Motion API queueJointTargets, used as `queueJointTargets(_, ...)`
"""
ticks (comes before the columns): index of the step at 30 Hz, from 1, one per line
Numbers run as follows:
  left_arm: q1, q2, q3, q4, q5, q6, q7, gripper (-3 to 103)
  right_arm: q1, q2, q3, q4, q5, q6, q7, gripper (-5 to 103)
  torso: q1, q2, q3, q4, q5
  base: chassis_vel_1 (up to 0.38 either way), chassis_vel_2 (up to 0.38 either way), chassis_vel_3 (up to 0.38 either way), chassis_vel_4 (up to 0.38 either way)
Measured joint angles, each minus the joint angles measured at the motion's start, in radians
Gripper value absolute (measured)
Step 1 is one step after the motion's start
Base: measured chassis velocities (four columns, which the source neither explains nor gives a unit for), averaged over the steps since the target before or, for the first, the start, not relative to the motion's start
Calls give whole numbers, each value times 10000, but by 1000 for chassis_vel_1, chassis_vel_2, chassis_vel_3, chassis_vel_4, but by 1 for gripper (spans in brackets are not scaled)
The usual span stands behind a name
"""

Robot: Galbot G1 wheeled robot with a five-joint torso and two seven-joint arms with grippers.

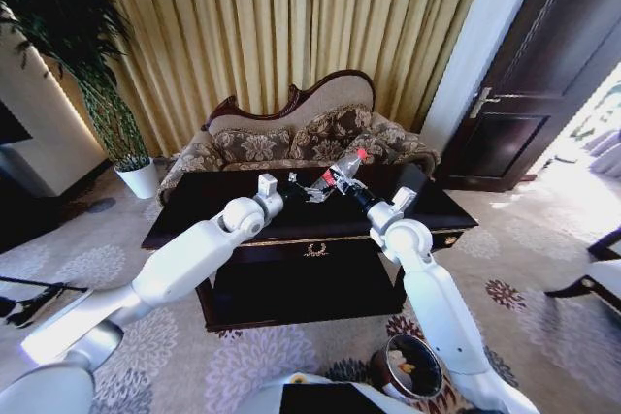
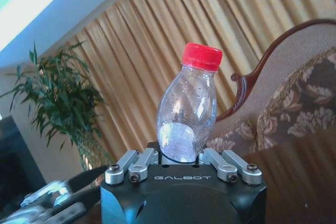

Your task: Move to the front of the table and place the trash on the table into the trash bin.

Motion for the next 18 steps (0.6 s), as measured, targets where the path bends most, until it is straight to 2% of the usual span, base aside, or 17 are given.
queueJointTargets(1,322,161,-275,-289,-112,0,7,100,-63,10,15,2,-52,20,-41,27,0,-1,1,-5,-17,0,0,0,0)
queueJointTargets(3,851,476,-865,-658,-412,-5,87,100,-120,27,23,2,-129,32,-65,27,0,0,0,-4,-10,0,0,0,0)
queueJointTargets(6,1088,608,-1114,-779,-484,-7,228,100,-130,37,22,2,-165,36,-71,27,0,0,0,-1,-11,0,0,0,0)
queueJointTargets(9,1964,958,-1930,-1297,-635,-19,473,100,-140,66,-30,7,-236,44,-74,27,0,0,0,-1,-12,0,0,0,0)
queueJointTargets(11,2168,1012,-2102,-1400,-650,-20,473,100,-147,68,-41,23,-243,45,-74,27,0,0,0,-3,-11,0,0,0,0)
queueJointTargets(13,2829,1202,-2701,-1718,-678,-6,360,100,-204,55,-44,134,-269,45,-58,27,0,0,0,-3,-11,0,0,0,0)
queueJointTargets(15,3049,1255,-2908,-1817,-694,6,318,100,-235,49,-35,180,-275,46,-50,27,0,0,0,-5,-11,0,0,0,0)
queueJointTargets(16,3478,1352,-3347,-1998,-728,56,163,100,-326,15,4,279,-314,69,-27,27,-1,0,0,-3,-12,0,0,0,0)
queueJointTargets(17,3478,1352,-3347,-1998,-728,56,163,100,-326,15,4,279,-314,69,-27,27,-1,0,0,-3,-12,0,0,0,0)
queueJointTargets(18,3925,1454,-3847,-2224,-755,160,-142,100,-451,-26,45,371,-424,188,20,27,-1,0,0,-3,-10,0,0,0,0)
